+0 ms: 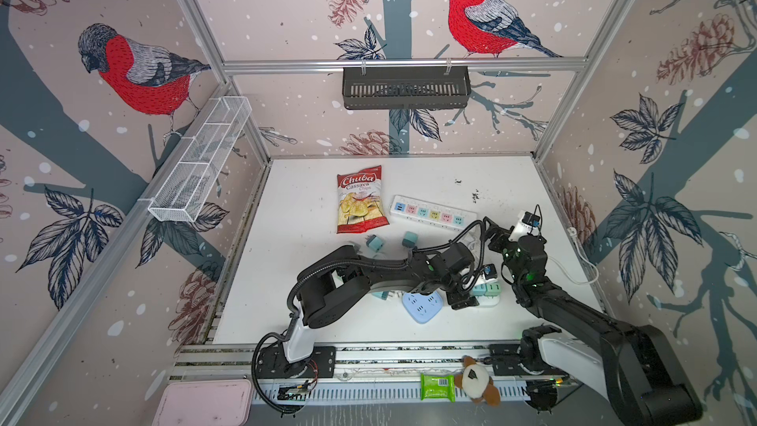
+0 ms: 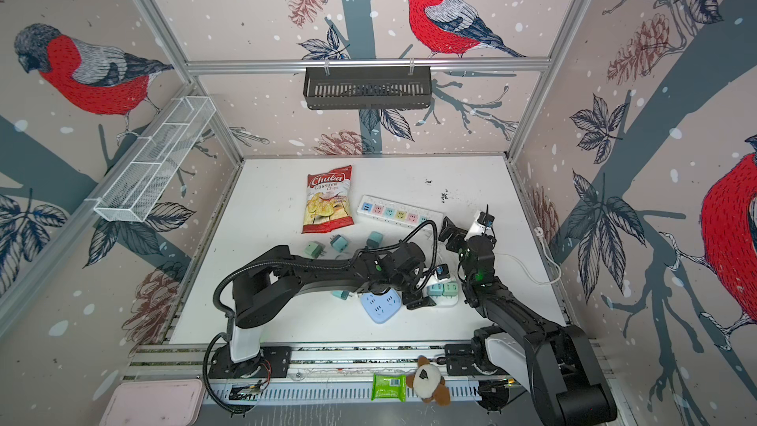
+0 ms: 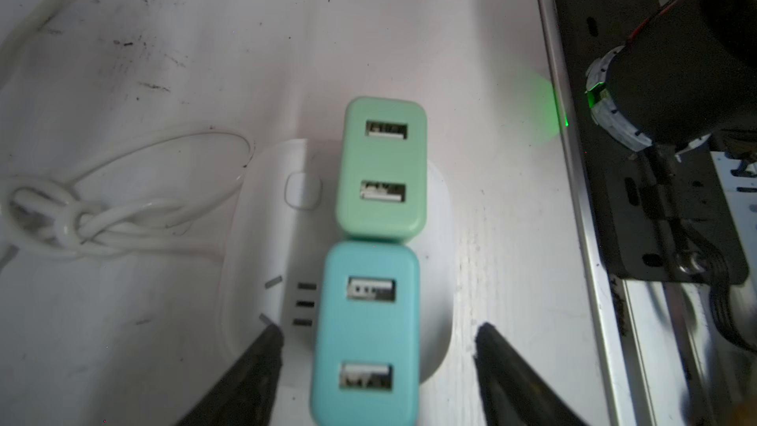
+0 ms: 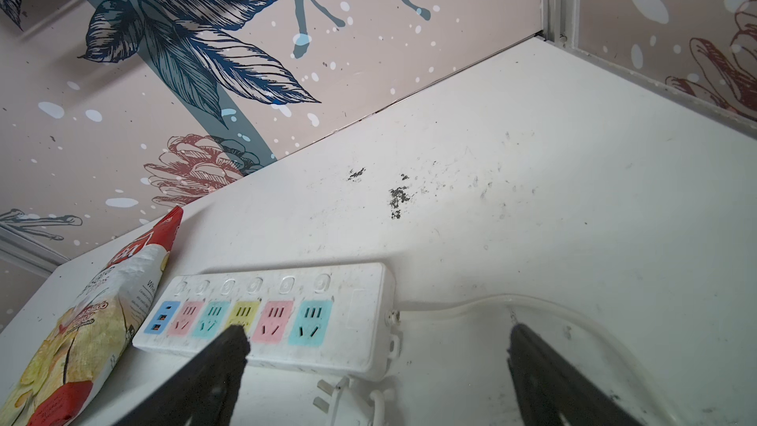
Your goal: Insert the plug
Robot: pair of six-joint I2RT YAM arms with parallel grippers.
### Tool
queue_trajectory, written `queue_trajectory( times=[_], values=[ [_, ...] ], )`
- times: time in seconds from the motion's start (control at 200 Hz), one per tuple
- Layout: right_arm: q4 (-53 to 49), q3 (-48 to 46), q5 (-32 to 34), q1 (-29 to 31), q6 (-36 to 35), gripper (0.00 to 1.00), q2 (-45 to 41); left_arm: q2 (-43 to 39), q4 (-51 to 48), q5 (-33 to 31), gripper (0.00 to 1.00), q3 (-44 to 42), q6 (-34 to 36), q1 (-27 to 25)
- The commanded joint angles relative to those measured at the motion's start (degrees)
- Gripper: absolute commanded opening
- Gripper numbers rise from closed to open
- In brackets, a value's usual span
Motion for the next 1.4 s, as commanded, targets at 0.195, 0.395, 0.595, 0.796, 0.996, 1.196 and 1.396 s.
queue_trajectory(
  times=[0.195,0.395,0.595,0.796,0.996,1.196,1.396],
  values=[
    [0.79,0.01,0.31,0.12,0.22,1.0,0.09,-16.04,11.22,-6.91,0.99,-10.83,-3.28,0.04],
    [0.83,0.1,-0.08,0.35,-0.16,1.0,0.26,-32.98,34.12,-24.68,0.99,-30.27,-8.16,1.1],
    [0.45,0.92,1.71,2.68,-1.77,1.0,0.94,-47.35,50.15,-47.18,0.99,-47.0,-19.08,8.24],
    [-7.16,6.9,3.4,8.77,-5.66,0.92,3.28,-51.63,40.74,-72.11,0.99,-49.34,-34.81,13.44],
    [-28.88,19.81,15.41,27.91,-6.28,0.9,5.95,-50.21,30.5,-77.75,0.99,-47.77,-49.08,17.23],
    [-40.18,29.27,14.06,43.79,-2.75,0.83,15.67,-48.69,23.98,-74.06,0.99,-46.69,-56.95,21.11],
    [-43.63,33.11,11.27,51.92,1.35,0.78,22.21,-48.89,24.06,-70.16,0.99,-49.26,-62.14,25.69]
  ],
)
